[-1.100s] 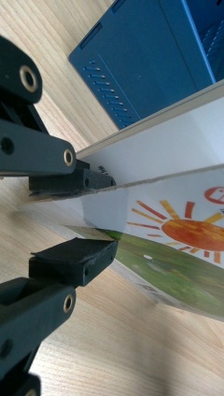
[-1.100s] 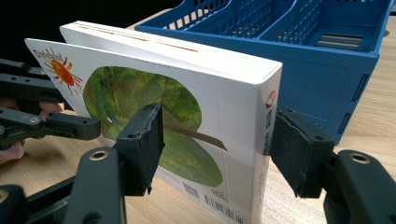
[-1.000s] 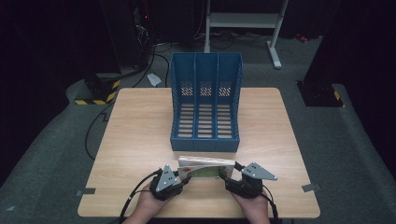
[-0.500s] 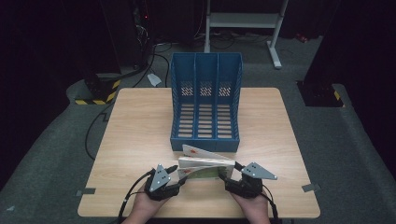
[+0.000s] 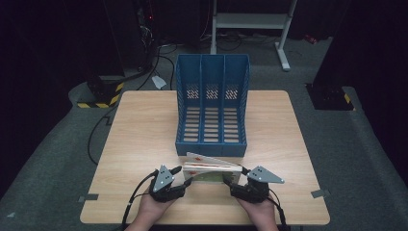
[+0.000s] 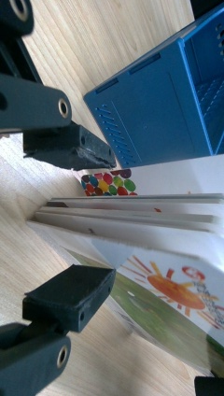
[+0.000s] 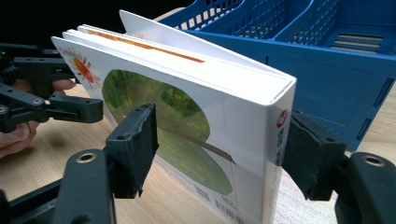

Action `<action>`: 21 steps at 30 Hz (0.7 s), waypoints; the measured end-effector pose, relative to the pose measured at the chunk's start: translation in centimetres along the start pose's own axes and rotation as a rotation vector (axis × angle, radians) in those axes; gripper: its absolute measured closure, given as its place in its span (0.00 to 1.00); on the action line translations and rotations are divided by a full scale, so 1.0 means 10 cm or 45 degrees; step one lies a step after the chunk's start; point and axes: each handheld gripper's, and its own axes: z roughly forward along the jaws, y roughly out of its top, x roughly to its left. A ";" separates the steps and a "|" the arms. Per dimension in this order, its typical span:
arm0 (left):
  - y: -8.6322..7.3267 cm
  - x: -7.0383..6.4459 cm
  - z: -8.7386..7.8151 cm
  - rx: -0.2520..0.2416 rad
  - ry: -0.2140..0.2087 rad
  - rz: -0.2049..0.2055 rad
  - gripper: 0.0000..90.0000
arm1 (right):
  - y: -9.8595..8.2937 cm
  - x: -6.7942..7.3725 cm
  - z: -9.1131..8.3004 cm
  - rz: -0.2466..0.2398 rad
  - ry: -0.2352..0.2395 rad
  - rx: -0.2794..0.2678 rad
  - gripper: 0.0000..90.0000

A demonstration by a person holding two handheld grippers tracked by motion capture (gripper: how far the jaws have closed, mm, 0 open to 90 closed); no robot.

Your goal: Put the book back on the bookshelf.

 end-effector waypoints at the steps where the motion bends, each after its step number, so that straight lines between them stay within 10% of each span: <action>1: 0.00 0.00 0.00 0.000 -0.004 0.003 0.48 | 0.00 0.00 -0.01 0.000 -0.001 0.000 0.36; 21: 0.03 0.08 0.00 -0.042 -0.002 -0.067 0.59 | -0.01 0.13 -0.10 -0.067 0.047 -0.018 0.45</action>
